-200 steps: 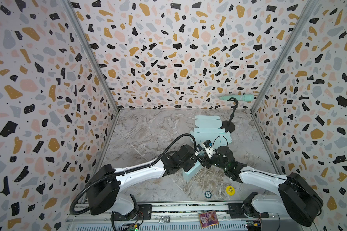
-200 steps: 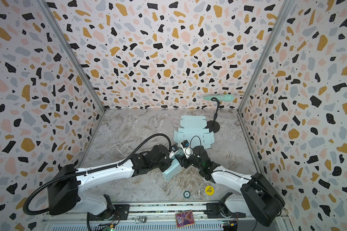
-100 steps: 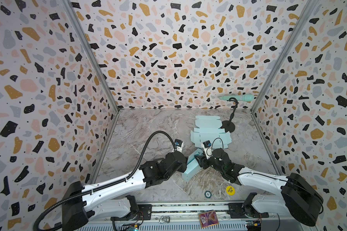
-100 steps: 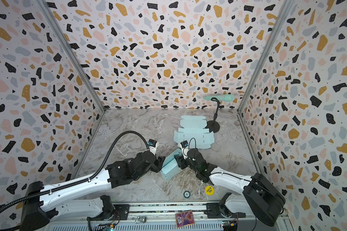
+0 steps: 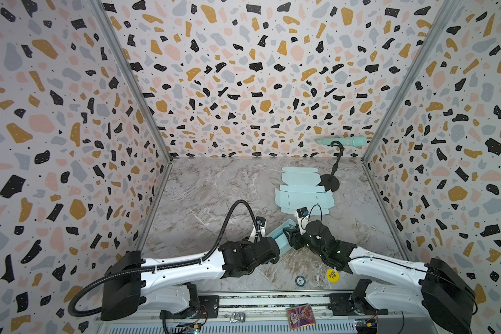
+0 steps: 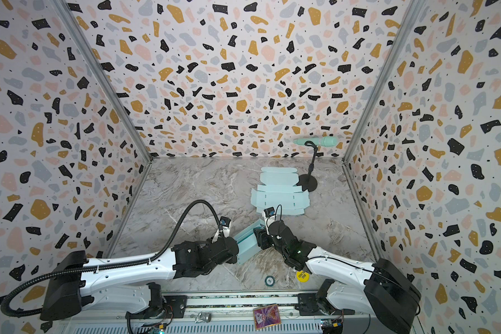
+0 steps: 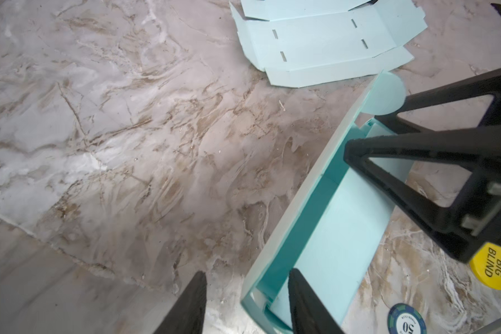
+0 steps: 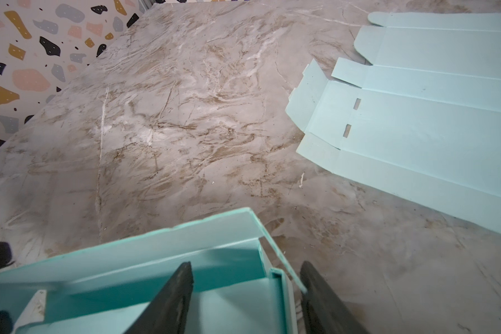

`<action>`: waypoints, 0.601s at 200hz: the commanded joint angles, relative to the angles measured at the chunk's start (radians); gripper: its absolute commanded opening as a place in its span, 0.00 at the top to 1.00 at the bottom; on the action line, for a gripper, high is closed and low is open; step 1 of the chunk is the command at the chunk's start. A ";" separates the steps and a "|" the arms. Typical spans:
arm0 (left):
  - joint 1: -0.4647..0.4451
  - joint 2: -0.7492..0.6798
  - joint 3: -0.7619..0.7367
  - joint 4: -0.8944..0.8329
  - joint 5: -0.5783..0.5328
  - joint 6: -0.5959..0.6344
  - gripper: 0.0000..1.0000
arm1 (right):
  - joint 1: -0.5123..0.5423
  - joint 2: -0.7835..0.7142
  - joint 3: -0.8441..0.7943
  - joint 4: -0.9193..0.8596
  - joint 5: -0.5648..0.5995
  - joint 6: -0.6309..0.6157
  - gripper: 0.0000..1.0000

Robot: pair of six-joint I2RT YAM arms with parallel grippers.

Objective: Fold the paper box

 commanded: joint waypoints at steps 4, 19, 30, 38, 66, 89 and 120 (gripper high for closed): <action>-0.036 -0.011 0.031 -0.071 -0.057 -0.087 0.50 | 0.022 -0.016 -0.022 -0.079 0.046 0.027 0.40; -0.054 -0.019 0.026 -0.077 -0.063 -0.107 0.56 | 0.037 -0.015 -0.026 -0.080 0.057 0.034 0.40; -0.061 -0.018 0.022 -0.071 -0.063 -0.112 0.63 | 0.044 -0.016 -0.030 -0.077 0.065 0.038 0.40; -0.061 -0.013 0.021 -0.068 -0.064 -0.112 0.72 | 0.050 -0.015 -0.031 -0.078 0.070 0.041 0.40; -0.061 -0.007 0.022 -0.058 -0.072 -0.124 0.94 | 0.072 -0.034 -0.034 -0.093 0.097 0.053 0.40; -0.061 -0.012 0.020 -0.055 -0.079 -0.131 0.99 | 0.092 -0.059 -0.041 -0.104 0.121 0.065 0.41; -0.061 -0.035 -0.002 -0.056 -0.123 -0.139 1.00 | 0.138 -0.119 -0.077 -0.082 0.139 0.086 0.41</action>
